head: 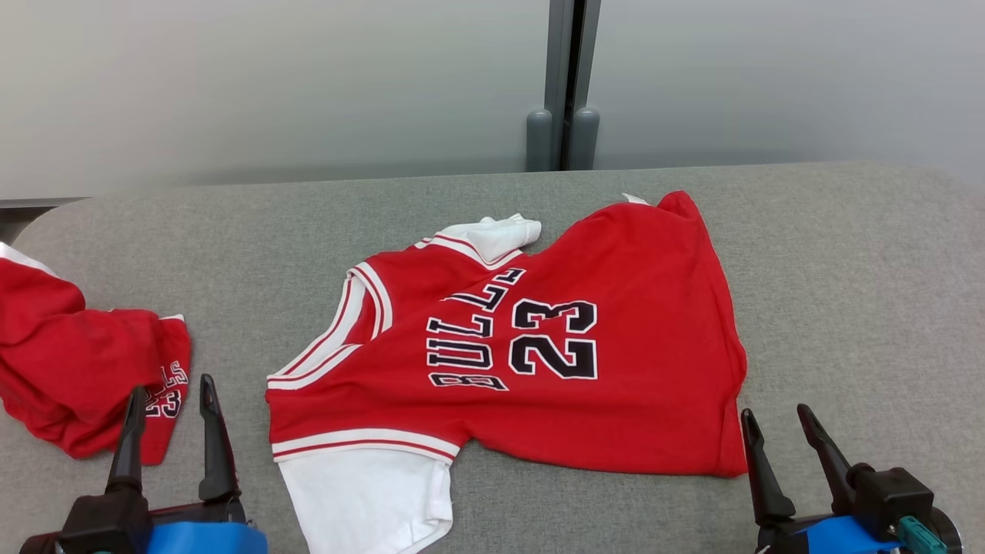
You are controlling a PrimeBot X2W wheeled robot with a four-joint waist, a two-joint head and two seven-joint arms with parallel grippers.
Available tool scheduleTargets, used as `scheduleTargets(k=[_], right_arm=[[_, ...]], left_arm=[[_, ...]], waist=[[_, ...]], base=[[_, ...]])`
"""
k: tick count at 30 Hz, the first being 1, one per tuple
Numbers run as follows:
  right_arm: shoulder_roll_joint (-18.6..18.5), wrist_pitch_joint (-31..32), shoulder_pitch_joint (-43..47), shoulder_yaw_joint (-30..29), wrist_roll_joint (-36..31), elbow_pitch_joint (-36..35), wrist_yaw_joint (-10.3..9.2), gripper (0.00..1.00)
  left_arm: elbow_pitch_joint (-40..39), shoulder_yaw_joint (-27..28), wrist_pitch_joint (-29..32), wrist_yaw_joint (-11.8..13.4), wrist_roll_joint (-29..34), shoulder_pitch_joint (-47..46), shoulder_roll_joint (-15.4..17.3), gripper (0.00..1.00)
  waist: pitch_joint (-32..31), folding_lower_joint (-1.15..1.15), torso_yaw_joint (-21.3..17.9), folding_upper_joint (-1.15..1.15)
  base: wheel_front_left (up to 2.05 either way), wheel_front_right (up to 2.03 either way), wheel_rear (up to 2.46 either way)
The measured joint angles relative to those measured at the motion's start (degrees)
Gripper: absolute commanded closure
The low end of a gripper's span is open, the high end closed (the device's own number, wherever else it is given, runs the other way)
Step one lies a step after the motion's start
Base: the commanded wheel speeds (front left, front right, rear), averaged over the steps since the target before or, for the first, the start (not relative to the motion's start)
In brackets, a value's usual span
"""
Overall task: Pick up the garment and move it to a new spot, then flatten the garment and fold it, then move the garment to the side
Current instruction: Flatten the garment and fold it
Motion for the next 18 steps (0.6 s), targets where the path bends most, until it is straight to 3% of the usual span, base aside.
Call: scheduleTargets(k=[10, 18], right_arm=[[0.0, 0.0, 0.3, -0.5, -0.6, 3.0, 0.0, 0.0], [0.0, 0.6, -2.2, 0.3, -2.9, 9.3, 0.0, 0.0]], left_arm=[[0.6, 0.7, 0.0, 0.4, 1.4, 1.8, -0.5, 0.0], [1.0, 0.9, 0.0, 0.0, 1.9, 0.9, -0.5, 0.0]], waist=[[0.1, 0.0, 0.9, 0.0], [0.7, 0.0, 1.2, 0.0]], base=[[0.0, 0.0, 0.0], [0.0, 0.0, 0.0]])
